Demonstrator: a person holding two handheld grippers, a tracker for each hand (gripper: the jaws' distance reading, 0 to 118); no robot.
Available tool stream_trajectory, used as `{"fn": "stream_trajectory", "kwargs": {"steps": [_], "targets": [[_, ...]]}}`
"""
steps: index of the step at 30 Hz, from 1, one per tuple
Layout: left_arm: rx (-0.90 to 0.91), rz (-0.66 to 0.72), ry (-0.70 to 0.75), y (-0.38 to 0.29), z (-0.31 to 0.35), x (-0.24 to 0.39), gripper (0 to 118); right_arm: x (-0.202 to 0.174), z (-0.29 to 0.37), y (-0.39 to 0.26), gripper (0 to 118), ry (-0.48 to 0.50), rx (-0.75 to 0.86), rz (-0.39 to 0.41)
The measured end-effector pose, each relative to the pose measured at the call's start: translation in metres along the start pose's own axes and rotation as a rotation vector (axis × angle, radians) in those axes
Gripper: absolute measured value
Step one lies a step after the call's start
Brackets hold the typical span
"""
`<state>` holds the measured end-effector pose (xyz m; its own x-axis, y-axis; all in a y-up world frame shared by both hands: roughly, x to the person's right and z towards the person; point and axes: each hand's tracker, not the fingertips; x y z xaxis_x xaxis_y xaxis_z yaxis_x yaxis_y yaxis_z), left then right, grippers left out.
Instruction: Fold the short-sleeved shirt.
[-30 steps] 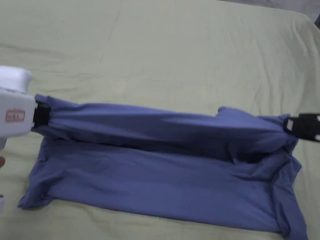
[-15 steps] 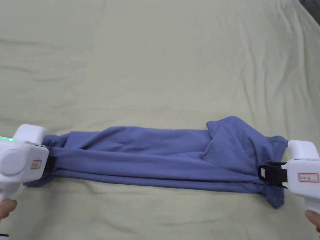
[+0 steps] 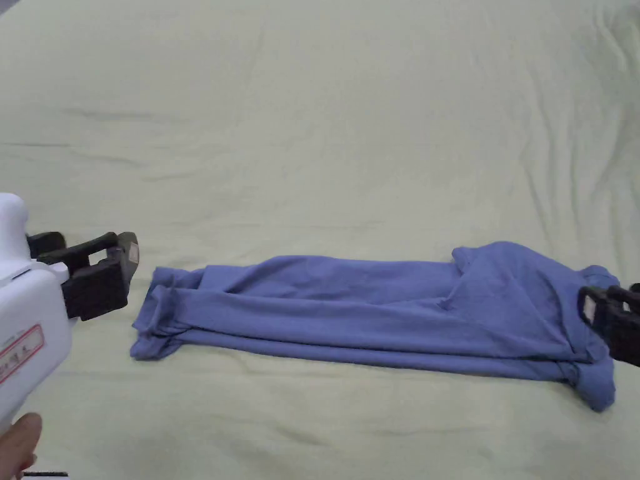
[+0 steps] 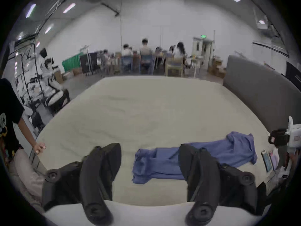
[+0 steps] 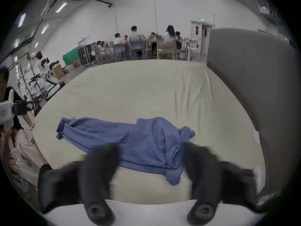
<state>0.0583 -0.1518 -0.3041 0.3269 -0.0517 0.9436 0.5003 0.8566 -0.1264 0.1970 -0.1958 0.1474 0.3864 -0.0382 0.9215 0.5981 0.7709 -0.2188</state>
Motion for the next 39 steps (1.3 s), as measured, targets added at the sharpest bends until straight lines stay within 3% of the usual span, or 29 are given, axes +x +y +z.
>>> {"fn": "stream_trajectory", "kwargs": {"steps": [2,4,8,9,10,11,13,18,19,20,21,23,24,26,30,32,33,34,35,37,39], "targets": [[-0.044,-0.036,0.033,-0.007,-0.012,0.006,0,-0.001,0.0,-0.007,2,0.003,0.042,-0.05],[-0.147,-0.024,-0.055,-0.007,-0.022,0.002,0,-0.004,-0.006,-0.008,2,0.048,-0.034,-0.038],[-0.173,-0.023,0.006,-0.021,-0.063,-0.01,0,-0.007,-0.003,-0.01,2,0.052,-0.019,-0.05],[-0.201,0.007,0.012,-0.026,-0.078,-0.017,19,-0.008,-0.003,-0.011,2,0.051,-0.017,-0.049],[-0.227,0.024,0.002,-0.033,-0.097,-0.024,65,-0.008,-0.003,-0.011,2,0.052,-0.018,-0.048],[-0.28,0.041,0.024,-0.042,-0.119,-0.03,87,-0.009,-0.003,-0.009,2,0.057,-0.021,-0.049],[-0.349,0.059,0.087,-0.063,-0.16,-0.039,87,-0.01,-0.008,-0.009,2,0.065,-0.033,-0.055],[-0.55,0.11,-0.051,-0.107,-0.234,-0.042,85,-0.019,-0.034,-0.011,2,0.042,-0.111,-0.038],[-0.507,0.128,-0.063,-0.107,-0.229,-0.042,75,-0.021,-0.041,-0.011,2,0.044,-0.126,-0.04],[-0.444,0.106,-0.051,-0.102,-0.225,-0.042,46,-0.023,-0.045,-0.011,2,0.043,-0.136,-0.04],[-0.451,0.079,-0.052,-0.094,-0.217,-0.041,7,-0.026,-0.05,-0.012,2,0.04,-0.145,-0.035],[-0.431,0.142,-0.169,-0.09,-0.211,-0.04,7,-0.03,-0.06,-0.013,2,0.043,-0.166,-0.029],[-0.485,0.06,-0.16,-0.087,-0.211,-0.032,7,-0.033,-0.064,-0.013,2,0.049,-0.181,-0.027],[-0.427,-0.044,-0.106,-0.086,-0.203,-0.024,7,-0.039,-0.069,-0.013,2,0.057,-0.198,-0.013],[-0.415,0.143,-0.094,-0.068,-0.186,-0.081,7,-0.041,-0.067,-0.01,2,0.068,-0.196,0.005],[-0.425,-0.04,0.092,-0.054,-0.175,-0.084,7,-0.04,-0.066,-0.009,2,0.065,-0.187,0.003],[-0.418,-0.279,0.283,-0.05,-0.172,-0.075,7,-0.038,-0.066,-0.008,2,0.062,-0.185,0.002],[-0.396,-0.398,0.377,-0.048,-0.167,-0.069,7,-0.037,-0.066,-0.008,2,0.06,-0.182,-0.001],[-0.38,-0.361,0.357,-0.041,-0.161,-0.071,7,-0.035,-0.066,-0.008,2,0.062,-0.176,-0.004],[-0.35,-0.097,0.173,-0.022,-0.147,-0.071,7,-0.032,-0.066,-0.009,2,0.069,-0.17,-0.016],[-0.332,-0.143,0.203,-0.014,-0.14,-0.046,7,-0.029,-0.066,-0.009,2,0.072,-0.169,-0.026]]}}
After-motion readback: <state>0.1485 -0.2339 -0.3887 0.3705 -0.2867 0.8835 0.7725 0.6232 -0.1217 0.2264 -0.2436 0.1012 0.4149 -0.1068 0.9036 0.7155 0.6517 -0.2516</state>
